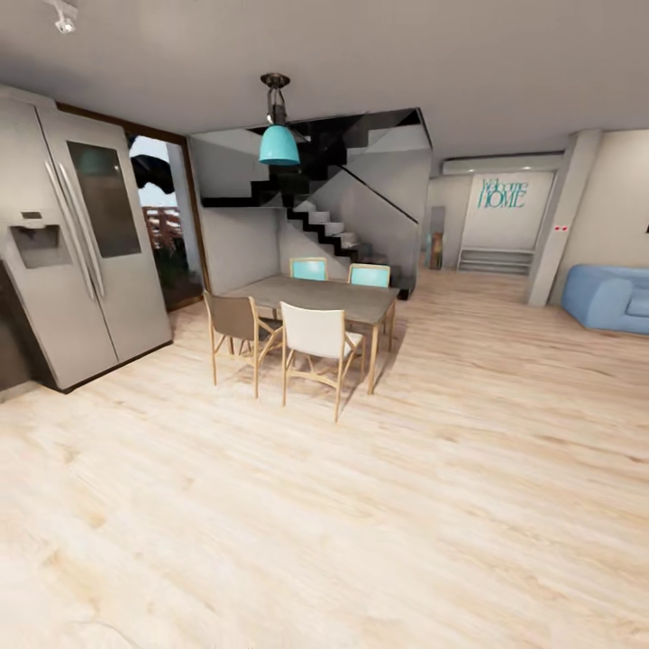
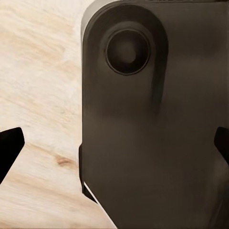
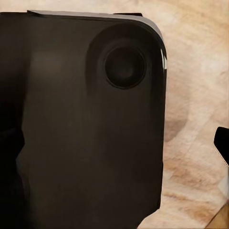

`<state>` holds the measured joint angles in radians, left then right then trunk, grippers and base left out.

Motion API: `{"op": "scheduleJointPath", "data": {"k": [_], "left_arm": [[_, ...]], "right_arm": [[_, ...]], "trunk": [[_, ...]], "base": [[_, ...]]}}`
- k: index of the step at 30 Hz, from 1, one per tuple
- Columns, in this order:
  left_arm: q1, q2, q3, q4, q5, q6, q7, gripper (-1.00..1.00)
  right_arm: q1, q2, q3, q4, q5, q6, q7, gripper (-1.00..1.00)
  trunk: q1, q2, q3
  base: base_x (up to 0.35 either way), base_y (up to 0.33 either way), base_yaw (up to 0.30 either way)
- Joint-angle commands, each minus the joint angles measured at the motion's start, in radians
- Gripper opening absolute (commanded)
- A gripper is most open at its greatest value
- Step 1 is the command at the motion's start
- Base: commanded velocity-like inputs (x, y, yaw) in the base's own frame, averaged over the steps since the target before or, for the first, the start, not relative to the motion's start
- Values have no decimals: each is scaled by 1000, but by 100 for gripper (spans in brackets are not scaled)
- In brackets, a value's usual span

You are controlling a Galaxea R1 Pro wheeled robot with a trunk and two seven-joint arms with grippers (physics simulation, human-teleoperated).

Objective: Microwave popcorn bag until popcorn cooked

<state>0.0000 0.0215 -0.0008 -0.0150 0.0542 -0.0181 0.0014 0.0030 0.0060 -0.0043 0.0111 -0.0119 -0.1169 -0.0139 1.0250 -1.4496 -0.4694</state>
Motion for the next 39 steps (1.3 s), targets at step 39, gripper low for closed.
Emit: {"op": "scheduleJointPath", "data": {"k": [39], "left_arm": [[0, 0, 0, 0, 6, -2, 0, 100]], "right_arm": [[0, -1, 0, 1, 4, -3, -1, 100]], "trunk": [[0, 0, -1]], "base": [[0, 0, 292]]}}
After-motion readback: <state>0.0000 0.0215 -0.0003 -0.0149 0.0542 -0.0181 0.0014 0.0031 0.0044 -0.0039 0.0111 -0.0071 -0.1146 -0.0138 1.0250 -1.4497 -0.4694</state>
